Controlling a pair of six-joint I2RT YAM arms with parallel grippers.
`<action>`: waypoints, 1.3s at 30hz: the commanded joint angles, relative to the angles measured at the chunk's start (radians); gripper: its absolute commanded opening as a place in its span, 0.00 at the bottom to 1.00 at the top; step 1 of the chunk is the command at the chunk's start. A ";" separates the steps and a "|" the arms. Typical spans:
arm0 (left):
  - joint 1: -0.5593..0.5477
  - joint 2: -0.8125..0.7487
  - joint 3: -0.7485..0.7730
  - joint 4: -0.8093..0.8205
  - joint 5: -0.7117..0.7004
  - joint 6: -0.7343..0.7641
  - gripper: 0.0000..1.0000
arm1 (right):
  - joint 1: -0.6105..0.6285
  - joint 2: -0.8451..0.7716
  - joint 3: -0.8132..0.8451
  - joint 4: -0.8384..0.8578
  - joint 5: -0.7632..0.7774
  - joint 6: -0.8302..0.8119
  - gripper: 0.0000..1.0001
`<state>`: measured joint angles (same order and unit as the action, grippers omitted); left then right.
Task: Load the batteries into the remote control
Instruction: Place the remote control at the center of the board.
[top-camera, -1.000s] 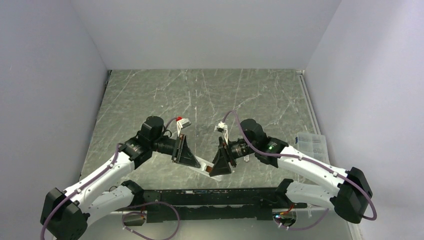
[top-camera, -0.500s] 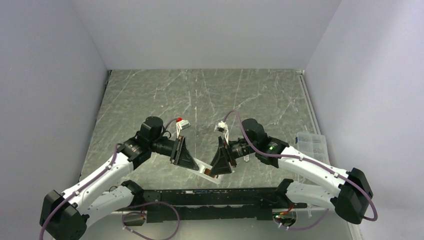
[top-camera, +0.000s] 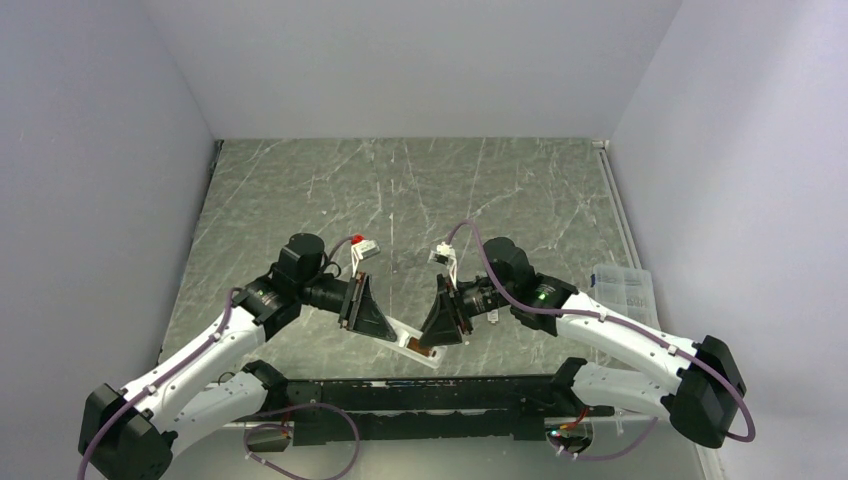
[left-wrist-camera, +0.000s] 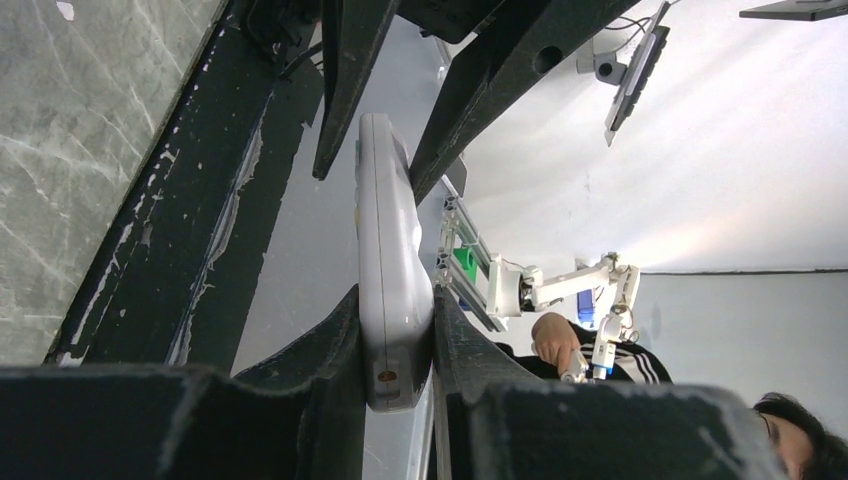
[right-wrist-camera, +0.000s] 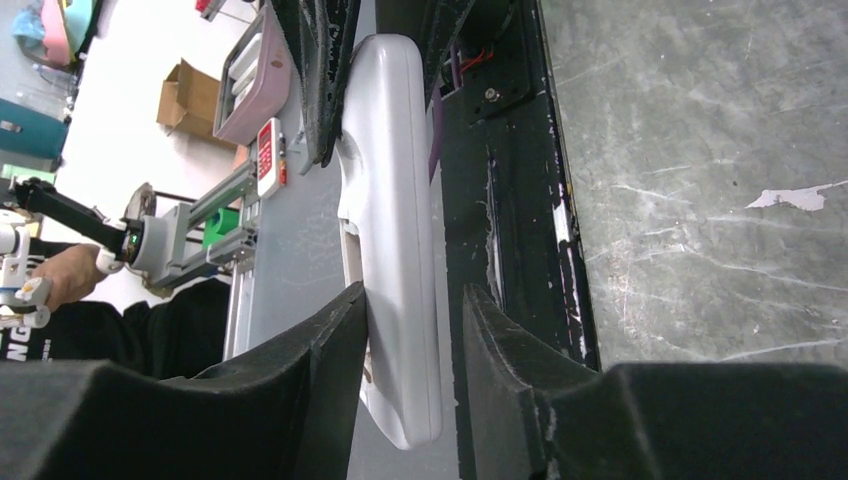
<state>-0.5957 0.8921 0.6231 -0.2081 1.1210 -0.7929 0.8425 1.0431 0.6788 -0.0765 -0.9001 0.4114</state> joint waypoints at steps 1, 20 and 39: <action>-0.004 -0.024 0.024 -0.008 0.032 0.036 0.00 | 0.003 -0.020 0.033 0.033 0.012 -0.017 0.38; -0.004 0.003 0.120 -0.260 -0.159 0.200 0.59 | -0.030 -0.005 0.005 0.009 0.068 0.017 0.11; -0.001 -0.077 0.251 -0.547 -0.779 0.242 0.76 | -0.049 0.108 -0.084 0.071 0.311 0.196 0.11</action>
<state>-0.5953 0.8429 0.8345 -0.7074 0.4820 -0.5621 0.7952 1.1324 0.6186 -0.0959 -0.6788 0.5137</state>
